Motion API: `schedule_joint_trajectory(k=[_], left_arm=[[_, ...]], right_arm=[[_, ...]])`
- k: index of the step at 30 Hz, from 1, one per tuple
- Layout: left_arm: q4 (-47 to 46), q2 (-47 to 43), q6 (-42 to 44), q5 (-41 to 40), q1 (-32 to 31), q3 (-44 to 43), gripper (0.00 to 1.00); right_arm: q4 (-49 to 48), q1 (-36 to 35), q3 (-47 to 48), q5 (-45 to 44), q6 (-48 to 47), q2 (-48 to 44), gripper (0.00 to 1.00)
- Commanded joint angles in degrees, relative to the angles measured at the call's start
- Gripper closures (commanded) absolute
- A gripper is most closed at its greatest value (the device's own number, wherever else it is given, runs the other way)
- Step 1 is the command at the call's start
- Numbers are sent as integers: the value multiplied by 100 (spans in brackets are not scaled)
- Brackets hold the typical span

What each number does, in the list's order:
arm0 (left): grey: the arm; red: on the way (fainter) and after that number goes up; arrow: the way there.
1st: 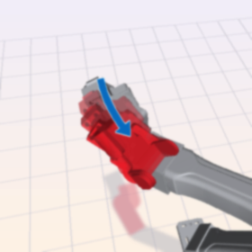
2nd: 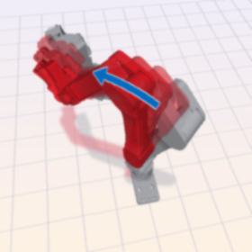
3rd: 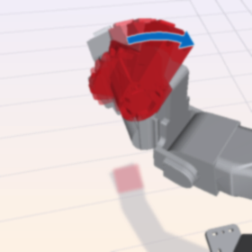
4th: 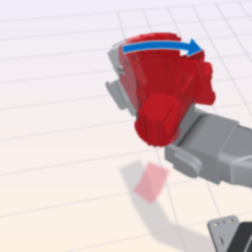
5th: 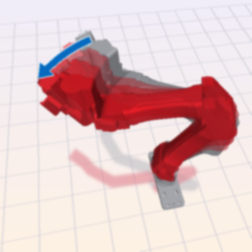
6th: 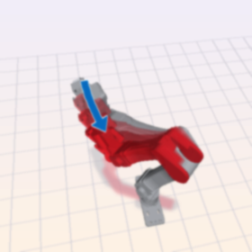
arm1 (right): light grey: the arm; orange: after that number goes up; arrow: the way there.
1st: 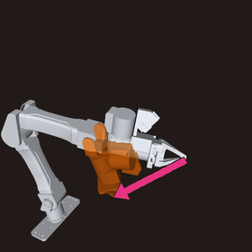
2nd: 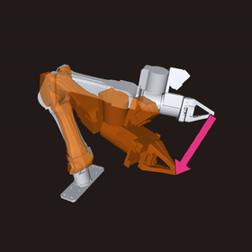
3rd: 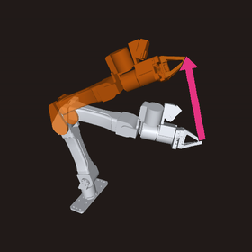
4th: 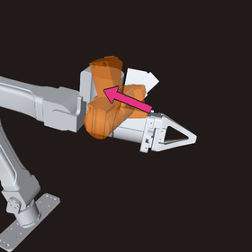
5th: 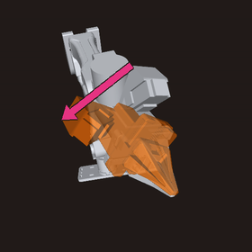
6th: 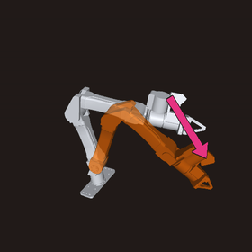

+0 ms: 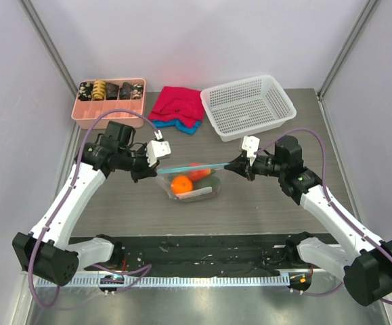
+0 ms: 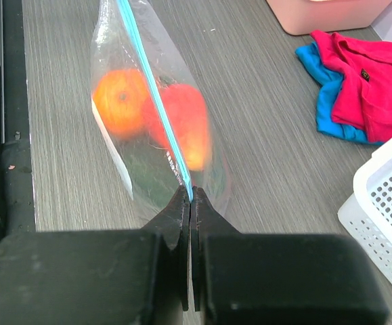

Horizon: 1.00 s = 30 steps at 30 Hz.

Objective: Place the food in the zip-top bag and seal the zipper
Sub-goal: Zip the zipper food storage bag at the center of the board, then place the zipper food storage bag at the center of the board.

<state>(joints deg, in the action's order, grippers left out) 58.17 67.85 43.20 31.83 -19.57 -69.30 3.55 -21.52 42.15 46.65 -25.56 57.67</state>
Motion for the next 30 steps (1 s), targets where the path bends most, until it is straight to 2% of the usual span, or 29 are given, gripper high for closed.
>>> schedule_joint_trajectory(k=[1, 10, 13, 14, 17, 20, 23, 24, 30], left_arm=[[528, -158, 233, -547, 270, 57, 97], [555, -167, 189, -678, 287, 127, 95], [389, -194, -187, -644, 287, 84, 79], [370, -185, -320, -565, 287, -117, 63], [109, -115, -985, -240, 226, -626, 40], [-296, 69, -1567, -466, -81, -988, 33], [-228, 368, -1823, -985, -774, -1305, 33], [-166, 569, -1911, -1160, -1176, -1332, 33], [-446, 957, -3061, -1118, -1601, -1473, 33]], right_arm=[[-144, 192, 48, -227, -168, -54, 99], [-276, 201, 65, -192, -203, 69, 99], [-320, 192, 83, -95, -204, 113, 99], [-329, 201, 91, -69, -177, 113, 99], [-574, 183, 170, 54, -81, 209, 99], [-653, 166, 232, 125, -2, 271, 99], [-715, 157, 206, 151, -19, 280, 99], [-742, 157, 197, 160, -19, 271, 99], [-926, 78, 329, 160, 244, 324, 99]])
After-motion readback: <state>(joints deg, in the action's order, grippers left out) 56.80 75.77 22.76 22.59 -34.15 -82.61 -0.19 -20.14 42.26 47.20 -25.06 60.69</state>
